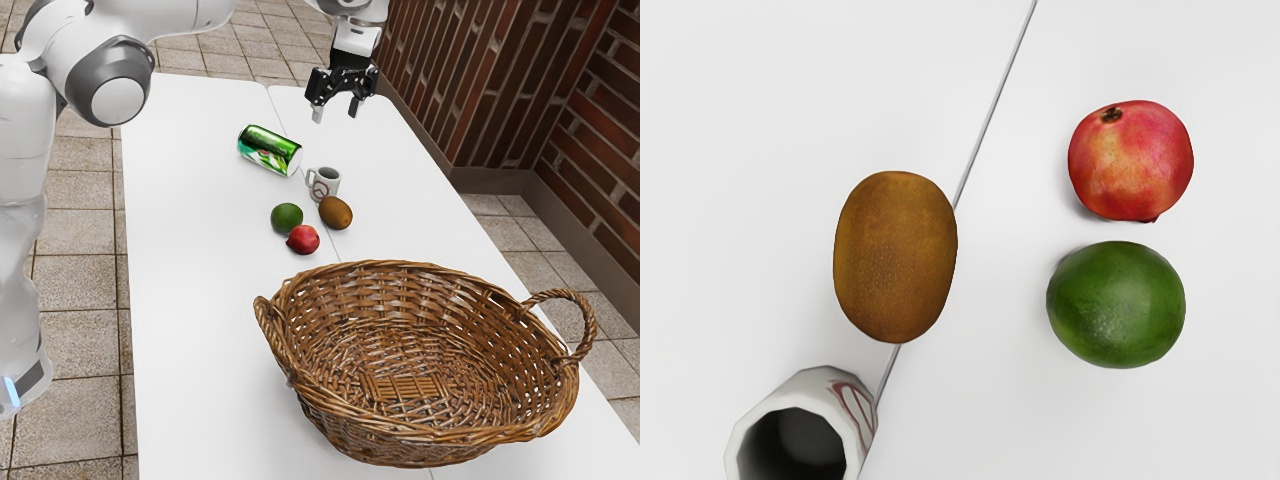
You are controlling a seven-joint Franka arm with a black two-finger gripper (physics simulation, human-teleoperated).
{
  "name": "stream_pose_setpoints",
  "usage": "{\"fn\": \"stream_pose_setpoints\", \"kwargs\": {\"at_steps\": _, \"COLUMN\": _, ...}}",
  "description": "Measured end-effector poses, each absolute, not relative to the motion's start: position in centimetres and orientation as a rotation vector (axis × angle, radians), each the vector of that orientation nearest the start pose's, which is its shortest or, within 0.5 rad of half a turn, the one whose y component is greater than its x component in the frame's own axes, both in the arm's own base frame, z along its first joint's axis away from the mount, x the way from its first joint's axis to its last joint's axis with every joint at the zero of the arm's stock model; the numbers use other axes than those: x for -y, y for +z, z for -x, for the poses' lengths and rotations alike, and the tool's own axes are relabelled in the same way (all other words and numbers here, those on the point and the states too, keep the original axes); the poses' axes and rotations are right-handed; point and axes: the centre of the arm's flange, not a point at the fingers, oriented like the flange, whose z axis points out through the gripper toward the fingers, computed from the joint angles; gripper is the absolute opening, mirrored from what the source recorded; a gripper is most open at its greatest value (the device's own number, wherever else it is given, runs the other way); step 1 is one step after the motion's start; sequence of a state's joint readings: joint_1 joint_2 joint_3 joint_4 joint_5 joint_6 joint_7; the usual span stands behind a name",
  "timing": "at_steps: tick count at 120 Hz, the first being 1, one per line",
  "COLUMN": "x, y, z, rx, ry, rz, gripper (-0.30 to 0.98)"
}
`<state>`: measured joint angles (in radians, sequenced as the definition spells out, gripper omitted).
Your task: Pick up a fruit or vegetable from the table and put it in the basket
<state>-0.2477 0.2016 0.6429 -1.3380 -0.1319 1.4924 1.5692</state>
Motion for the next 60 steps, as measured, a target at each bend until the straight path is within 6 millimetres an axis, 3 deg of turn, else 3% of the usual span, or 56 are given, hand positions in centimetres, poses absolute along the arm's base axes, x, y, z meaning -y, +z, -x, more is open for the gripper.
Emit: {"fn": "stream_pose_setpoints", "kwargs": {"at_steps": 60, "x": -18.07, "y": 63.14, "z": -57.06, "rx": -1.758, "ry": -0.011, "rz": 2.618, "gripper": 0.68}}
